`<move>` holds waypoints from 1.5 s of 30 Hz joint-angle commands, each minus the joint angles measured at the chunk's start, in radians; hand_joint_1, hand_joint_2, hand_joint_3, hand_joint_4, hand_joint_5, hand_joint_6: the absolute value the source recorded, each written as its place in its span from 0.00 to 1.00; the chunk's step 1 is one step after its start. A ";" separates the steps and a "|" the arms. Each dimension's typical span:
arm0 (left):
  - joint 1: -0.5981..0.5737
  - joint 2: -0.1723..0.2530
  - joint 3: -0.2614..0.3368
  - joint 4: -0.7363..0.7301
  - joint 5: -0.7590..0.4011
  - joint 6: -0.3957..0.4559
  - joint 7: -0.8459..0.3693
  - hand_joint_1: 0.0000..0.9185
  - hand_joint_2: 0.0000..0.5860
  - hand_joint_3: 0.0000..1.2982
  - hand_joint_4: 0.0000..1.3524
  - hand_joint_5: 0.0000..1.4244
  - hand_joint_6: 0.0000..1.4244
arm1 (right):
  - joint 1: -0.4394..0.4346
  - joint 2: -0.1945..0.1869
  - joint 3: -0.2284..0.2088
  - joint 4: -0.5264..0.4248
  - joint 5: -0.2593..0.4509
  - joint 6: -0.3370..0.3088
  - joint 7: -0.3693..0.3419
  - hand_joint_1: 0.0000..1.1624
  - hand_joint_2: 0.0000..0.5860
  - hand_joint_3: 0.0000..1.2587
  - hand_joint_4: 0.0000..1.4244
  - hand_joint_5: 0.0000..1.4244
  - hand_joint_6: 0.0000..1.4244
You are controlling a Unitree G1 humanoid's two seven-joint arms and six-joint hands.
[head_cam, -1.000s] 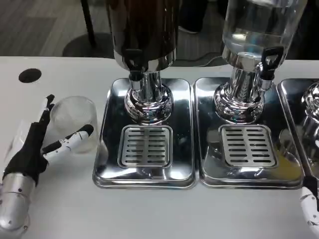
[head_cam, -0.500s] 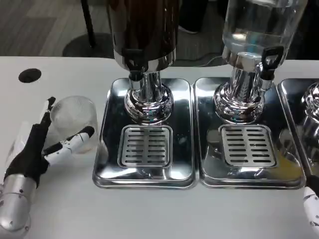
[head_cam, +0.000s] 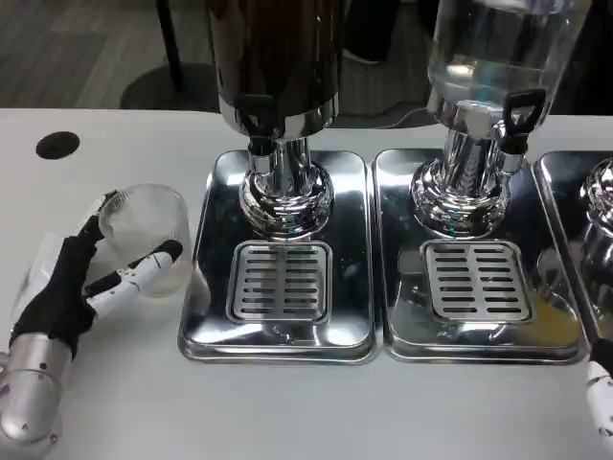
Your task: Grasp the cup under the faucet to collect the drink, then remove the cup.
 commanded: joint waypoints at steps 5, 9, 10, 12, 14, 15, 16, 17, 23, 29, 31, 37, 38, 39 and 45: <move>-0.007 -0.003 0.000 0.008 -0.001 0.005 0.011 0.48 0.26 0.19 0.17 0.12 0.10 | 0.006 0.006 -0.012 -0.005 0.012 -0.016 -0.002 0.35 0.95 0.15 0.04 0.00 0.00; -0.002 -0.001 0.000 0.008 0.001 0.004 0.020 0.47 0.28 0.24 0.23 0.15 0.11 | 0.006 0.005 -0.015 -0.006 0.013 -0.018 -0.001 0.35 0.95 0.15 0.04 0.00 0.00; -0.001 -0.001 0.000 0.008 0.001 0.004 0.023 0.47 0.28 0.25 0.24 0.16 0.11 | 0.006 0.005 -0.015 -0.006 0.013 -0.018 -0.001 0.35 0.95 0.15 0.04 0.00 0.00; 0.000 0.000 0.000 0.006 0.003 0.004 0.028 0.47 0.29 0.27 0.26 0.16 0.11 | 0.006 0.005 -0.016 -0.006 0.013 -0.018 0.000 0.35 0.95 0.15 0.04 0.00 0.00; 0.002 0.001 0.001 0.004 0.003 0.004 0.032 0.47 0.29 0.29 0.28 0.17 0.11 | 0.006 0.006 -0.016 -0.005 0.014 -0.018 0.001 0.36 0.95 0.15 0.04 0.00 0.00; 0.003 0.001 0.002 0.003 0.003 0.004 0.034 0.47 0.29 0.29 0.29 0.17 0.11 | 0.006 0.006 -0.015 -0.004 0.014 -0.019 0.000 0.36 0.95 0.15 0.04 0.00 0.00; 0.003 0.001 0.003 0.002 0.003 0.004 0.035 0.46 0.30 0.30 0.30 0.18 0.11 | 0.006 0.006 -0.015 -0.003 0.013 -0.019 0.000 0.36 0.95 0.15 0.04 0.00 0.00; 0.004 0.001 0.004 0.001 0.002 0.003 0.037 0.46 0.30 0.31 0.30 0.18 0.11 | 0.006 0.006 -0.015 -0.003 0.013 -0.020 -0.001 0.36 0.95 0.15 0.04 0.00 0.00; 0.010 -0.001 0.010 -0.004 -0.001 -0.002 0.051 0.44 0.34 0.33 0.34 0.20 0.11 | 0.007 0.007 -0.016 -0.001 0.015 -0.020 -0.001 0.36 0.95 0.15 0.04 0.00 0.00; 0.018 0.002 0.015 -0.012 0.000 -0.006 0.063 0.46 0.34 0.35 0.36 0.21 0.11 | 0.009 0.007 -0.017 -0.001 0.017 -0.022 -0.001 0.36 0.95 0.15 0.04 0.00 0.00; 0.020 0.003 0.018 -0.014 0.000 -0.007 0.063 0.47 0.34 0.36 0.37 0.21 0.11 | 0.009 0.007 -0.016 0.000 0.017 -0.023 -0.001 0.36 0.95 0.15 0.04 0.00 0.00; 0.025 0.003 0.024 -0.021 0.001 -0.011 0.068 0.47 0.34 0.36 0.38 0.22 0.11 | 0.009 0.009 -0.016 0.001 0.017 -0.025 -0.001 0.36 0.95 0.15 0.04 0.00 0.00; 0.025 0.003 0.024 -0.022 0.002 -0.011 0.069 0.47 0.34 0.36 0.38 0.22 0.11 | 0.009 0.009 -0.016 0.001 0.017 -0.025 -0.001 0.36 0.95 0.15 0.04 0.00 0.00; 0.025 0.002 0.024 -0.022 0.003 -0.011 0.071 0.47 0.34 0.36 0.38 0.22 0.11 | 0.010 0.009 -0.016 0.001 0.017 -0.026 -0.001 0.36 0.95 0.15 0.04 0.00 0.00; 0.027 -0.002 0.023 -0.024 0.006 -0.013 0.079 0.47 0.35 0.37 0.38 0.22 0.11 | 0.013 0.011 -0.017 -0.001 0.017 -0.028 -0.002 0.36 0.95 0.15 0.04 0.00 0.00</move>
